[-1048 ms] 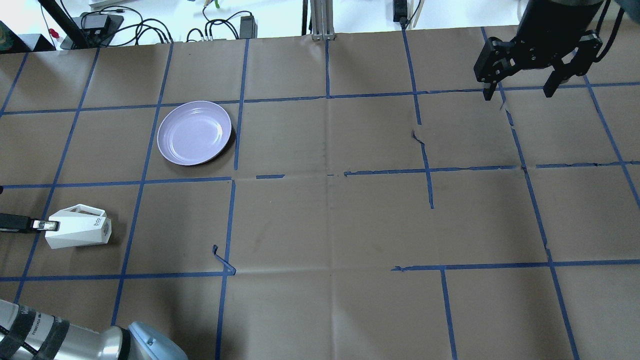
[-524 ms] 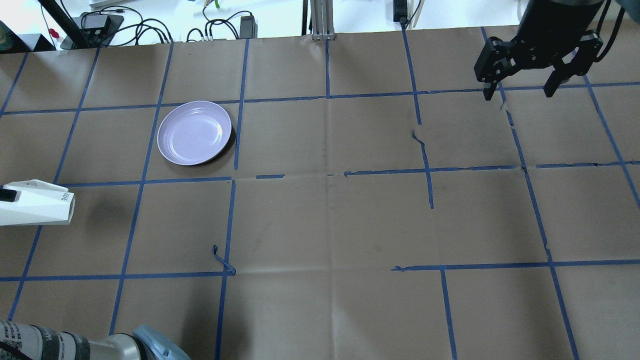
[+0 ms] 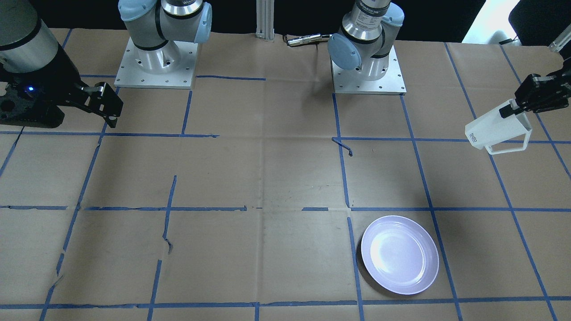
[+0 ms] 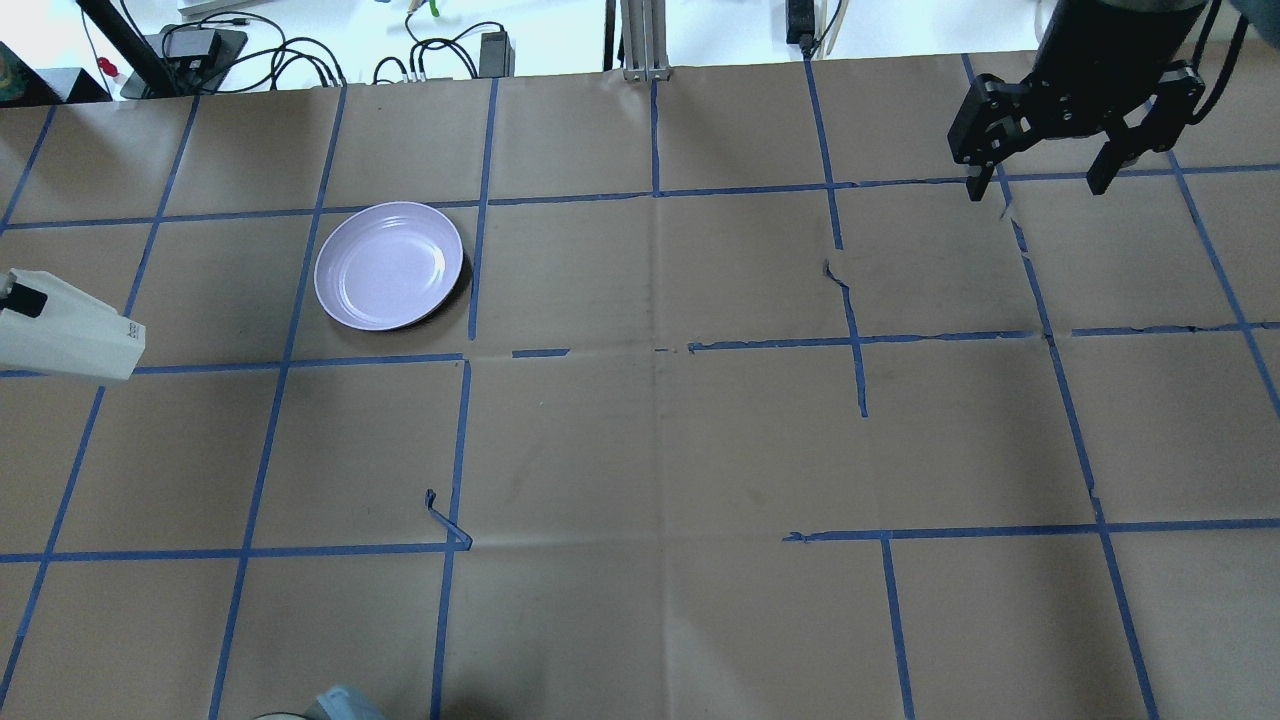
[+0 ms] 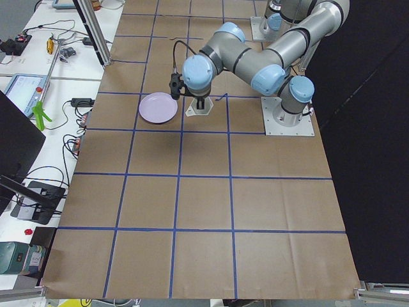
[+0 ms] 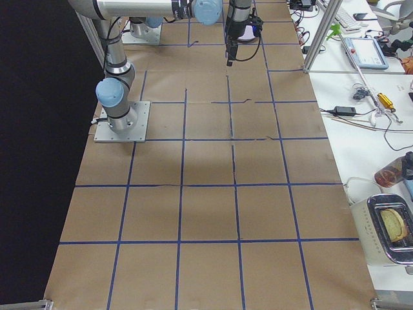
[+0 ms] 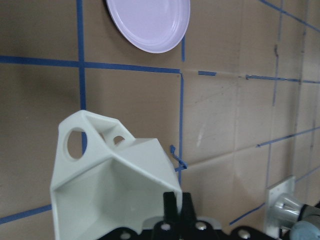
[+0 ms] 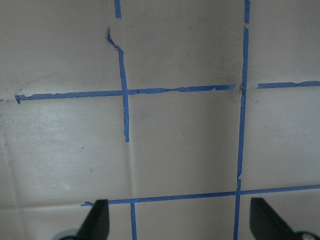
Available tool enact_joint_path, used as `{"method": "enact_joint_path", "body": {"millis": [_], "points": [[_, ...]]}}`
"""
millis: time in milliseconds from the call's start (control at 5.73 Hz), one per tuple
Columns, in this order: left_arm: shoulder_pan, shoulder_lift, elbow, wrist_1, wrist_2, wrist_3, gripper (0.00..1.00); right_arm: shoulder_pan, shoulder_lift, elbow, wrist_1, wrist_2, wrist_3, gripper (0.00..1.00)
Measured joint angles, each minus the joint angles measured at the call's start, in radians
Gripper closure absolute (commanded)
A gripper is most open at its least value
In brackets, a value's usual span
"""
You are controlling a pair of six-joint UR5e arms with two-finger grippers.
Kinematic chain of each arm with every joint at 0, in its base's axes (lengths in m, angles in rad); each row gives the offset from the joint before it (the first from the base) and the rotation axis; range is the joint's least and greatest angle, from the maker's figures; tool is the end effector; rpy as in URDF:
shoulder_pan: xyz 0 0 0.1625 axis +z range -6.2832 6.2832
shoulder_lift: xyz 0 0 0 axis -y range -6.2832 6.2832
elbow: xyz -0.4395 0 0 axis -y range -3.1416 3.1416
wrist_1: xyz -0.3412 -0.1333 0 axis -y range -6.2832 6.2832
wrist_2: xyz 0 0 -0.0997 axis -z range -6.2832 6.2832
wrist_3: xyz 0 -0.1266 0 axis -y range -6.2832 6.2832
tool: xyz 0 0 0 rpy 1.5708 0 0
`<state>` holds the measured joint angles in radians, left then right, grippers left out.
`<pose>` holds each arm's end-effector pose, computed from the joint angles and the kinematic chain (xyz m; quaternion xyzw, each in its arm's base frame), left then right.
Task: Flip cup and place on plate
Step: 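Lift the white cup with the left gripper and turn it upright, then carry the white cup over the lavender plate and lower it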
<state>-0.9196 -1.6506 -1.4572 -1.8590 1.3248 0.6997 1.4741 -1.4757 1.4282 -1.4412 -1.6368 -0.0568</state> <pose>0.1371 -0.4507 0.4682 -0.0083 -0.9845 -0.0222 0.1737 0.0788 -0.4814 0.4821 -0.0186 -0.9984 -0.0434 0.0297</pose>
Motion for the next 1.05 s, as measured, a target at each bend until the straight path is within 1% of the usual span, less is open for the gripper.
{"method": "enact_joint_path", "body": {"millis": [349, 524, 698, 873, 1048], "points": [[-0.258, -0.012, 0.018, 0.203, 0.140, -0.286, 1.00, 0.000, 0.000, 0.000, 0.000, 0.000, 0.000, 0.00], [-0.369, -0.035, 0.023, 0.283, 0.186, -0.374, 1.00, 0.000, 0.000, 0.000, 0.000, 0.000, 0.000, 0.00], [-0.473, -0.071, 0.032, 0.349, 0.226, -0.421, 1.00, 0.000, 0.000, 0.000, 0.000, 0.000, 0.000, 0.00], [-0.549, -0.112, 0.041, 0.400, 0.263, -0.436, 1.00, 0.000, 0.000, 0.000, 0.000, 0.000, 0.000, 0.00], [-0.586, -0.148, 0.046, 0.431, 0.288, -0.435, 1.00, 0.000, 0.000, 0.000, 0.001, 0.000, 0.000, 0.00]]}}
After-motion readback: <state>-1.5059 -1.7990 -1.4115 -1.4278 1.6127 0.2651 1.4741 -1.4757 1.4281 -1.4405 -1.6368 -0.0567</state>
